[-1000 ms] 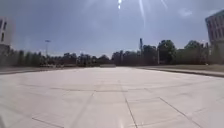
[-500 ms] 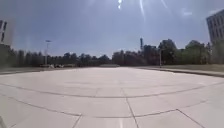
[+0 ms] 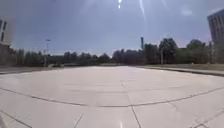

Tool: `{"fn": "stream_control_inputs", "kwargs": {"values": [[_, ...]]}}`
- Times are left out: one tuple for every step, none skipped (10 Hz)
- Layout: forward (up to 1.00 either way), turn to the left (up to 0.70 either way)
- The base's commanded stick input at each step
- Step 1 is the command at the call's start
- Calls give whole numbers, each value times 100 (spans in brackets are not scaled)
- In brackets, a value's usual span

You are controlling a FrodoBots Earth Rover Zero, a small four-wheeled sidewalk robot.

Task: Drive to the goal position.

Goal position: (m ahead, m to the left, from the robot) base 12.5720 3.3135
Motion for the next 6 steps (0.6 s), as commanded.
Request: {"fn": "stream_control_inputs", "kwargs": {"values": [[85, 0], [85, 0], [85, 0], [85, 0], [85, 0], [85, 0]]}}
